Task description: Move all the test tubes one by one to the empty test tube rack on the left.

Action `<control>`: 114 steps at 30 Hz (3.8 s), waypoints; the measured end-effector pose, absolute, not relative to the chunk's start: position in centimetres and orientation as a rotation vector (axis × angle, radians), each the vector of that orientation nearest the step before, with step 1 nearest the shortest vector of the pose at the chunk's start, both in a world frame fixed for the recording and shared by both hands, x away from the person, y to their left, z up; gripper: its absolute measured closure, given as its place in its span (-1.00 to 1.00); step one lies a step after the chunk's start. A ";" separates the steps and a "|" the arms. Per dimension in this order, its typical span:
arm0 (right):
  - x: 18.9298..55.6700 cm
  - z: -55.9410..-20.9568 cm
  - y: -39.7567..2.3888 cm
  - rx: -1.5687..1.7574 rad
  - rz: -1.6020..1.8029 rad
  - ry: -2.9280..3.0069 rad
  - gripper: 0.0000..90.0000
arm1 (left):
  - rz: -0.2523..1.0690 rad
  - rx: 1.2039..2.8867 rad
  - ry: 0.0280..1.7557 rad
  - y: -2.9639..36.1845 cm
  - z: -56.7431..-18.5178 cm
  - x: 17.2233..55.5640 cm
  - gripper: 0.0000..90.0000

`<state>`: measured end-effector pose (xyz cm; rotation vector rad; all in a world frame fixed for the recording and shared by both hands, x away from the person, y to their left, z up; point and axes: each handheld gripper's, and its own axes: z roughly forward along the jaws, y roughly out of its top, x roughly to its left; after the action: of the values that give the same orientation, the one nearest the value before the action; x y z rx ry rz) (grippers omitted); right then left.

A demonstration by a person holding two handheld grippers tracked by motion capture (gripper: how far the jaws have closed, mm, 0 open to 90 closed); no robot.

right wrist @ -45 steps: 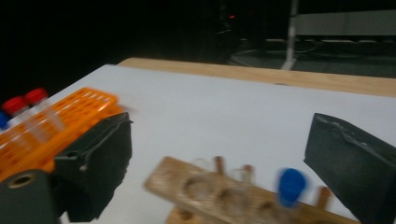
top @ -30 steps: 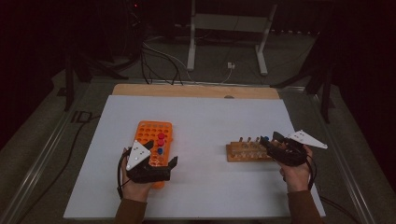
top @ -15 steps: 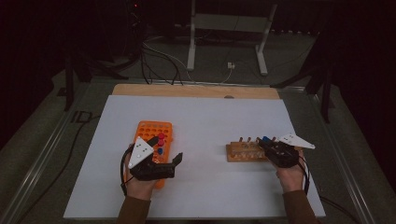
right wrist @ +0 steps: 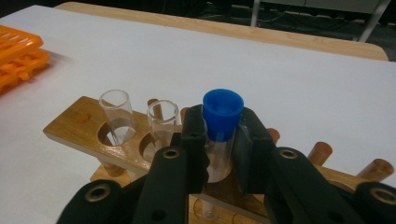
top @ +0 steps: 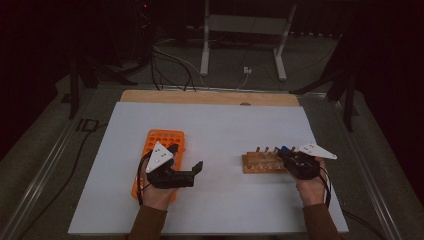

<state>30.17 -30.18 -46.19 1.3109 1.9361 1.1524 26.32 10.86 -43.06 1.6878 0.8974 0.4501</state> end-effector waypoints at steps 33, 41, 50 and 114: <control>26.7 -39.3 -29.1 1.130 1.304 1.856 0.69 | 0.416 1.740 0.848 8.9 -43.9 26.0 -0.97; 26.4 -39.3 -27.7 1.102 1.333 1.923 0.69 | 0.425 1.741 0.842 8.2 -43.7 25.7 -0.97; 26.1 -39.5 -26.1 1.071 1.386 1.996 0.69 | 0.423 1.777 0.818 6.4 -43.3 26.0 -0.97; 26.2 -40.9 -22.7 1.063 1.502 2.046 -0.56 | 0.445 1.879 0.694 1.1 -44.8 26.4 0.73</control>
<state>26.16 -22.71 -40.95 1.0632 2.0456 1.5022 26.43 1.14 -44.75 1.8788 0.6937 0.4447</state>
